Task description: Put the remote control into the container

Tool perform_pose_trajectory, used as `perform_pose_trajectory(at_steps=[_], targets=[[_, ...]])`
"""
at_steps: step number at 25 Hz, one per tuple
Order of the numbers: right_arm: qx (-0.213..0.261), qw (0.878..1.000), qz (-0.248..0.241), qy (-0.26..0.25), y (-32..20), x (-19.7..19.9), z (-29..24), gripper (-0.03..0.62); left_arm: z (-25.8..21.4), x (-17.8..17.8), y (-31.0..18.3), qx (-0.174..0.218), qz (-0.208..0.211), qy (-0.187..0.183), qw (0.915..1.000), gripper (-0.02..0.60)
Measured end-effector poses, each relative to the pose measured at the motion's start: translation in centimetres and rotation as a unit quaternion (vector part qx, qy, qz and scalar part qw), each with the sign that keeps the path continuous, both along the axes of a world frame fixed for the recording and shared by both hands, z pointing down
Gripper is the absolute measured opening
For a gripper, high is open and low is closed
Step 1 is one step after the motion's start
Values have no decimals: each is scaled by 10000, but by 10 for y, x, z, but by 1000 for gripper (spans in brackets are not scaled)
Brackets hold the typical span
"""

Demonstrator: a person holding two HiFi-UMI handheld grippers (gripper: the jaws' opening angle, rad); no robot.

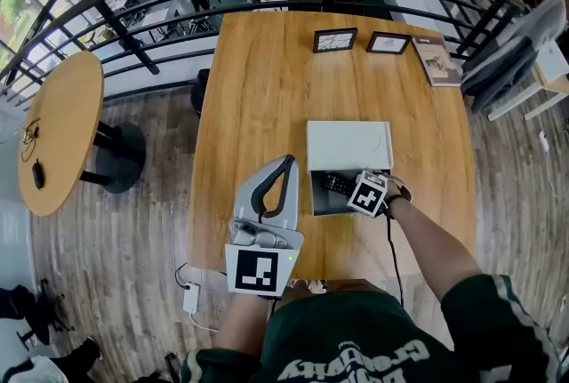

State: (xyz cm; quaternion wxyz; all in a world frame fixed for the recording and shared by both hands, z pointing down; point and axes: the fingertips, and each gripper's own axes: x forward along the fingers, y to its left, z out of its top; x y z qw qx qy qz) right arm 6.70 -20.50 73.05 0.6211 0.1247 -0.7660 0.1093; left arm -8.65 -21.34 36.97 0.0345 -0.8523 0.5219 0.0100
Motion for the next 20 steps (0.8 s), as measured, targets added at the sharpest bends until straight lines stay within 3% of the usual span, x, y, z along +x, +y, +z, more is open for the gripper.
perform_pose_trajectory(at_steps=[20], targets=[[-175, 9997, 137, 99, 1, 3, 11, 199, 2, 1, -1, -27, 79, 21, 10000, -2]])
